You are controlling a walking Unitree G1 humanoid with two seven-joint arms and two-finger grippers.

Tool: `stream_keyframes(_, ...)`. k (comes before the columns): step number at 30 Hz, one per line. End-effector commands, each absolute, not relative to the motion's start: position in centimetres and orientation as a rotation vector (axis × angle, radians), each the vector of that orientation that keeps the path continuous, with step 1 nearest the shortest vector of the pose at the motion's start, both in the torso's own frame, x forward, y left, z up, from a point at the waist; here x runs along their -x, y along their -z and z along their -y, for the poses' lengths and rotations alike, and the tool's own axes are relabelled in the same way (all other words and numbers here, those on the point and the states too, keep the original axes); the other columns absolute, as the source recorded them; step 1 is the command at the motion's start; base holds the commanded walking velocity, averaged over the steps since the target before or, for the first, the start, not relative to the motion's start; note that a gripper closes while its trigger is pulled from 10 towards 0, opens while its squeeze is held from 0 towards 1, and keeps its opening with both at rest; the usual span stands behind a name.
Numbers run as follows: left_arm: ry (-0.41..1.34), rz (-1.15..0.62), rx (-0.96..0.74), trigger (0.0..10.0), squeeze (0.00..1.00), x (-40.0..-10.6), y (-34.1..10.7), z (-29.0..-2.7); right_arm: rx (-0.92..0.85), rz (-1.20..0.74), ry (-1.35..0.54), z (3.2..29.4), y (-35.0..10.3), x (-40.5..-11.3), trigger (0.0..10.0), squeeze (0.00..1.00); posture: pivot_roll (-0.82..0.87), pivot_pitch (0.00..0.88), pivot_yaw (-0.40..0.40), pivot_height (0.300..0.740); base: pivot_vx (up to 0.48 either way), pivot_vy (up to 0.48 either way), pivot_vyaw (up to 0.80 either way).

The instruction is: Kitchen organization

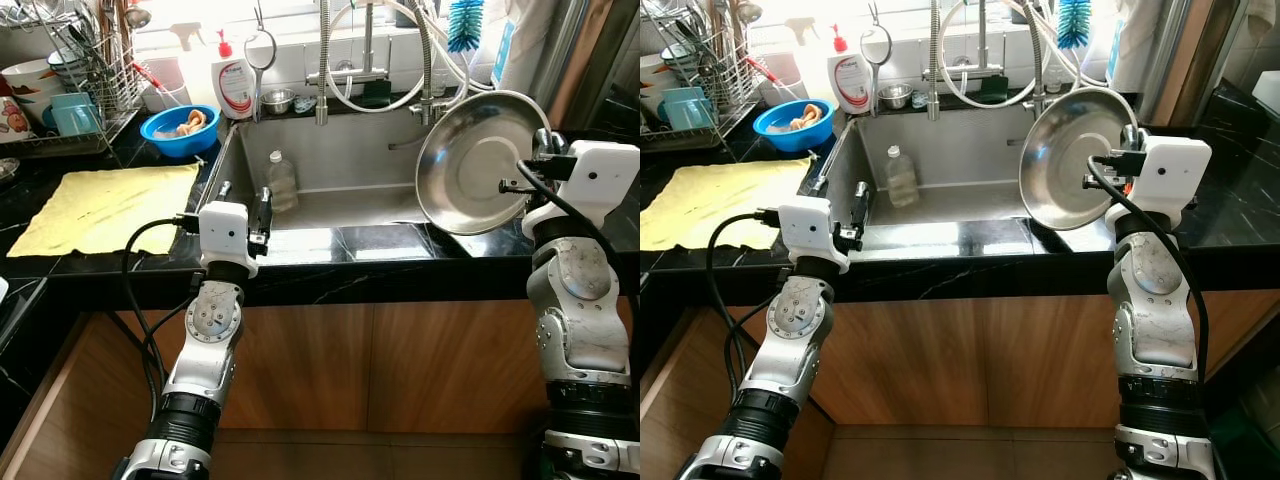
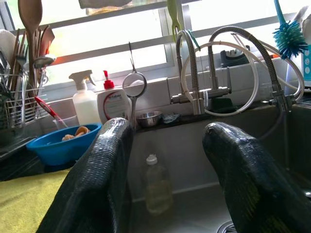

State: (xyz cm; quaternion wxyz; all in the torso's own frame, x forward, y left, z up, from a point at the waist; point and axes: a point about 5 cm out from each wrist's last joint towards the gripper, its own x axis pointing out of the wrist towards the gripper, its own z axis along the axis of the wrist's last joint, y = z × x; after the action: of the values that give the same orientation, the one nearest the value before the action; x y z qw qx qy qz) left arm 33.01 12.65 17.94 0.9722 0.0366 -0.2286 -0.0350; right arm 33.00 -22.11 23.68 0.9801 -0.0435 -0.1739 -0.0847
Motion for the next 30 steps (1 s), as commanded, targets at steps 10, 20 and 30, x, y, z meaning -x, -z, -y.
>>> stream_keyframes(10,0.047,0.455,-0.061,10.0,0.0,-32.9,-18.0,-13.0,0.099,0.412,0.153,21.4,-25.5,-33.0,10.0,0.0,-0.27,0.0,0.09,0.74,0.25,0.0,0.23)
stream_keyframes(20,0.041,0.447,-0.066,10.0,0.0,-32.9,-17.8,-13.1,0.123,0.413,0.161,21.1,-25.7,-33.1,10.0,0.0,-0.27,0.0,0.09,0.74,0.256,0.0,0.28)
stream_keyframes(30,0.051,0.45,-0.06,10.0,0.0,-32.9,-17.9,-12.9,0.122,0.368,0.162,21.1,-25.3,-33.4,10.0,0.0,-0.27,0.0,0.087,0.74,0.154,0.0,0.0)
